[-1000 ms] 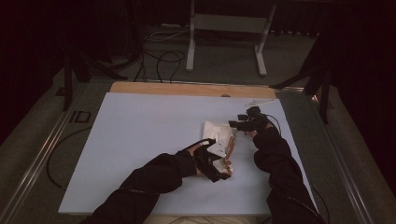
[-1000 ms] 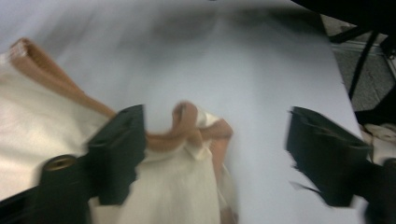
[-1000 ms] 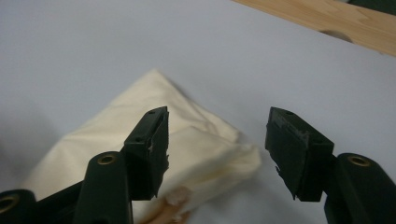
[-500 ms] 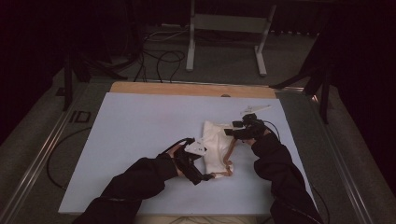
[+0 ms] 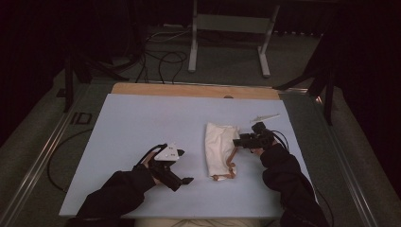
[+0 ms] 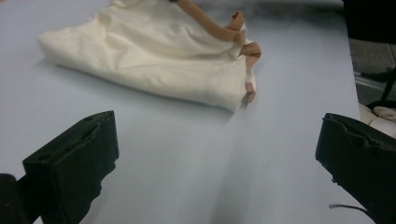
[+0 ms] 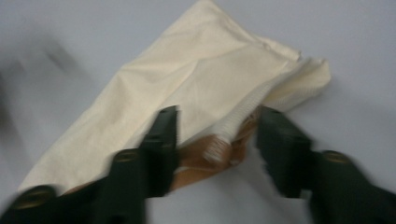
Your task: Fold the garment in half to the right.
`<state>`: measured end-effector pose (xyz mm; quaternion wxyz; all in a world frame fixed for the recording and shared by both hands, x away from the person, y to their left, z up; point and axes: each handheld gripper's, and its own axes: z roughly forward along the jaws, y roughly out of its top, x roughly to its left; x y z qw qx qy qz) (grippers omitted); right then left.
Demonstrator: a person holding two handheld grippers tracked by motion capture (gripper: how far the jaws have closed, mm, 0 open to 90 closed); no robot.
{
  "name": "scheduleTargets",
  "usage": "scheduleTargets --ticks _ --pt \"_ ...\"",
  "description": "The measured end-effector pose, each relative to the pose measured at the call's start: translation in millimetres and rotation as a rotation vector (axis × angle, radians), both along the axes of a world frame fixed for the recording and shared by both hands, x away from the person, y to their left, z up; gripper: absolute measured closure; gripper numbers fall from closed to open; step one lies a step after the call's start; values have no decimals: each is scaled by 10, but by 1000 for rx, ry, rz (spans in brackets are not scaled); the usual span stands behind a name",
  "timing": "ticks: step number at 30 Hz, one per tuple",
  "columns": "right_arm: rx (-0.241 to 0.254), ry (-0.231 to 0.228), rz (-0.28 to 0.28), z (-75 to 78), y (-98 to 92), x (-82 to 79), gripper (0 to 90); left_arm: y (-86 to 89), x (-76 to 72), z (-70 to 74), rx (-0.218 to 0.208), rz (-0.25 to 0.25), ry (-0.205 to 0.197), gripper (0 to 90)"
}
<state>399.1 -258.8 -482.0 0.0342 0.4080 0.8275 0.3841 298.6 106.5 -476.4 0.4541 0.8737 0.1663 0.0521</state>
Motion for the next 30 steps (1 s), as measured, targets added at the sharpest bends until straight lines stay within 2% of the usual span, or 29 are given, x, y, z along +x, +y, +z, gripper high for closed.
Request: scheduleTargets --ticks 1,2,4,5,9,14,19,24,30 --pt "-9 3 -5 -5 -4 -2 634 35 -10 -12 -3 11 2 8" --pt "-23 3 -3 -5 -11 -4 743 70 -17 -25 -8 16 5 8" --pt "-51 -6 -5 1 -16 -3 851 131 -36 -60 -22 32 11 8" --pt "-60 -15 -5 9 -20 -1 875 158 -47 -81 -32 41 12 8" --pt "-94 -42 -27 54 -42 12 887 262 -78 -154 -54 78 25 8" --pt "-142 -76 -62 100 -103 7 886 391 -103 -219 -57 122 18 8" --pt "-147 -61 -92 -7 -179 44 885 479 -127 -261 -67 153 7 8" --pt "-165 -46 -102 -141 -175 57 884 515 -133 -272 -72 169 7 8" --pt "-170 -37 -118 -211 -188 48 879 551 -149 -287 -85 183 3 8"
